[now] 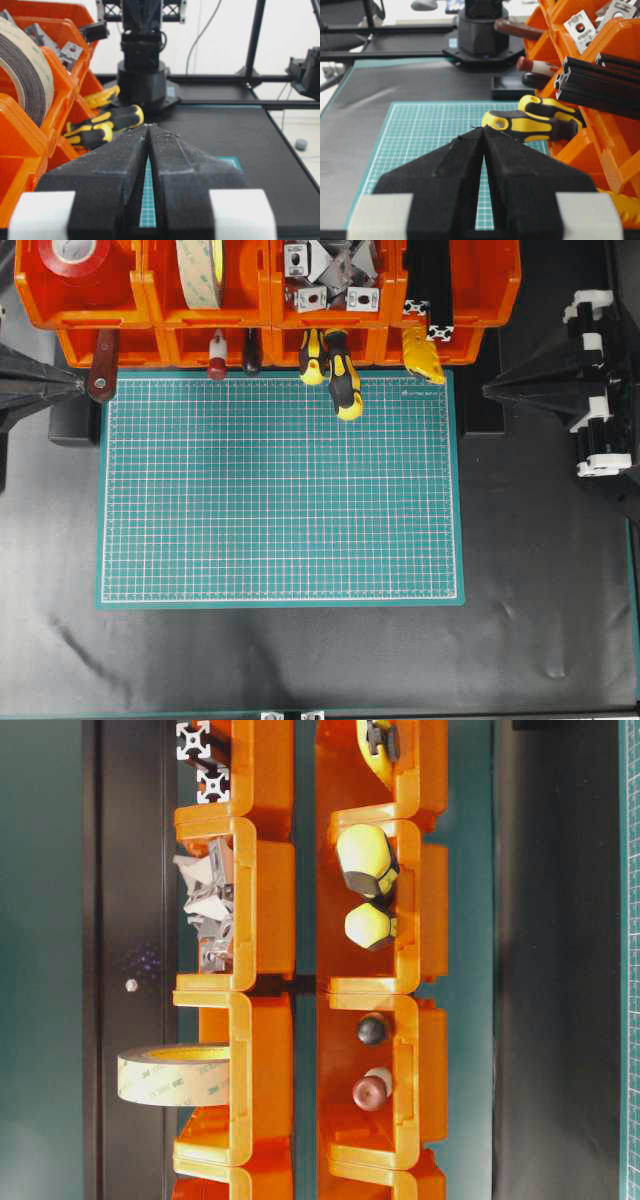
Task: Pick vinyl tape from container rack with left arm.
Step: 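Move the left gripper up to the red vinyl tape roll in the rack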
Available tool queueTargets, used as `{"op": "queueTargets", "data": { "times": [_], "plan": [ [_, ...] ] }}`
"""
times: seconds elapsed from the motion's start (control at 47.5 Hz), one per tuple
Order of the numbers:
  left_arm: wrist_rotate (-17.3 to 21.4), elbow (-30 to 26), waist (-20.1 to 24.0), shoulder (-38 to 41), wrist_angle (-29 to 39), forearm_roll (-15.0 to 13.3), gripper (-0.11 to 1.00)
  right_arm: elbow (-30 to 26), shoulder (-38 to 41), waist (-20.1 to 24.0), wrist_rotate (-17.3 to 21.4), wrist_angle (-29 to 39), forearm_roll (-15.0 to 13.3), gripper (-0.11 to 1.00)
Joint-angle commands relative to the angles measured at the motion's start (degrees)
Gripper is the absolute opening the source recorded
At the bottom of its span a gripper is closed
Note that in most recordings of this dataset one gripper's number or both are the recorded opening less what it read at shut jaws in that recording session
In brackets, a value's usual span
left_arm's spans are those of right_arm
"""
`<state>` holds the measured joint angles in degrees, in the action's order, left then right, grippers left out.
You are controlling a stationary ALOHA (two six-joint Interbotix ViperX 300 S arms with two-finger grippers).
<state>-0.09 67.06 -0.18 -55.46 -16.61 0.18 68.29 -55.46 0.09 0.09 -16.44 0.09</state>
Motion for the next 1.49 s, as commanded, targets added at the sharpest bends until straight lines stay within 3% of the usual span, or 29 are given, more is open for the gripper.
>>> {"op": "queueTargets", "data": {
  "times": [0.0, 0.063, 0.147, 0.337, 0.674, 0.8, 0.926, 1.011, 1.137, 1.2, 1.284, 1.474],
  "plan": [
    [-1.93, -4.92, 0.26, 0.26, 3.87, 3.08, 0.05, -1.67, 0.44, 0.35, 0.79, -0.97, 0.18, 0.02],
    [-2.99, -8.35, 0.88, 0.35, 8.53, 3.08, 0.01, -1.67, 0.35, 0.35, 0.88, -1.05, 0.70, 0.07],
    [-3.60, -13.71, 1.41, 0.62, 16.26, 3.16, 0.00, -1.67, 0.35, 0.35, 1.76, -1.05, 1.32, 0.00],
    [-3.34, -28.04, 2.90, 3.43, 34.98, 3.43, 0.00, -1.67, 0.35, 0.44, 5.54, -0.70, 1.49, 0.00],
    [-2.20, -50.80, 10.20, 15.64, 70.75, 4.57, 0.00, -1.76, 0.18, 0.35, 6.06, -0.62, 1.49, 0.00],
    [2.99, -56.43, 12.04, 20.92, 82.18, 4.66, 0.00, -1.76, 0.26, 0.44, 5.98, -0.53, 1.49, 0.00],
    [10.99, -60.12, 12.48, 25.40, 90.00, 4.66, 0.00, -1.76, 0.18, 0.44, 5.98, 0.62, 1.49, 0.00],
    [13.62, -61.70, 13.01, 27.69, 92.99, 4.66, 0.00, -1.76, 0.18, 0.44, 5.98, 1.49, 1.49, 0.00],
    [13.80, -64.16, 13.89, 30.76, 95.98, 4.75, 0.00, -1.76, 0.18, 0.44, 5.98, 1.93, 1.49, 0.00],
    [14.15, -64.95, 14.41, 32.08, 97.47, 5.01, 0.05, -1.67, 0.18, 0.44, 5.98, 1.93, 1.41, 0.00],
    [14.50, -65.39, 14.85, 33.13, 98.53, 5.01, 0.20, -1.76, 0.18, 0.53, 5.80, 1.93, 1.41, 0.00],
    [14.59, -65.21, 15.03, 33.75, 102.13, 5.01, 0.74, -1.67, 0.18, 0.53, 5.63, 2.02, 1.41, 0.00]
  ]
}}
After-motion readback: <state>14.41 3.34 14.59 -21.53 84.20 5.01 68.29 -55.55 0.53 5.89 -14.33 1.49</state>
